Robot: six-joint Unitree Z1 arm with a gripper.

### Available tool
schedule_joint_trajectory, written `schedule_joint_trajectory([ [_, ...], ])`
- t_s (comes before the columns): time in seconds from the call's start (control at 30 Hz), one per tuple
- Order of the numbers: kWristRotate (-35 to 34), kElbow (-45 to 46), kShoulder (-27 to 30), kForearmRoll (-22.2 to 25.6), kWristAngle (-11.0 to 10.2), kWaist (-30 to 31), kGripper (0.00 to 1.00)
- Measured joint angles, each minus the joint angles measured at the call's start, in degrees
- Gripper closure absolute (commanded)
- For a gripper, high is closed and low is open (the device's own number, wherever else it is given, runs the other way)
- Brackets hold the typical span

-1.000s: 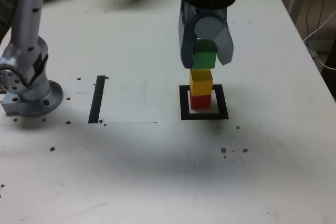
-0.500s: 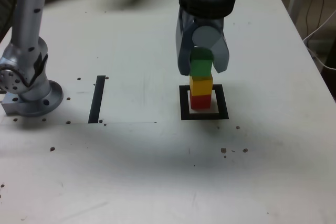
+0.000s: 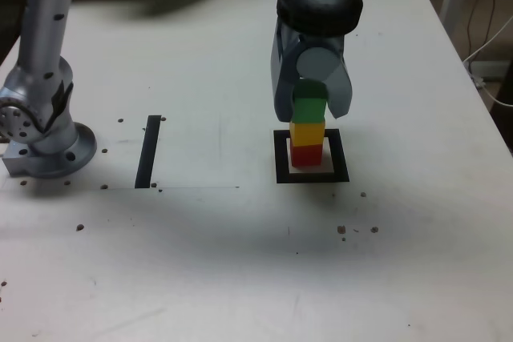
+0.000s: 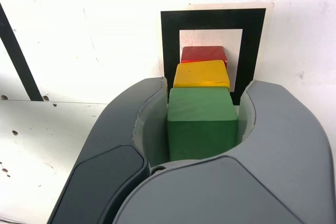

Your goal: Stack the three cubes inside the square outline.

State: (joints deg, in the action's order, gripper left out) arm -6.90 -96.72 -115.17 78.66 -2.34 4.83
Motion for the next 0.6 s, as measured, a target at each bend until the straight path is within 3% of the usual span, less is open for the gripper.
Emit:
schedule_joint_trajectory([
  [0.07, 0.4, 0.2, 0.0, -0.1, 0.0, 0.0, 0.13],
  [0.17, 0.6, 0.3, 0.0, -0.1, 0.0, 0.0, 0.02],
  [0.6, 0.6, 0.1, 2.6, 1.8, -0.5, 0.0, 0.01],
])
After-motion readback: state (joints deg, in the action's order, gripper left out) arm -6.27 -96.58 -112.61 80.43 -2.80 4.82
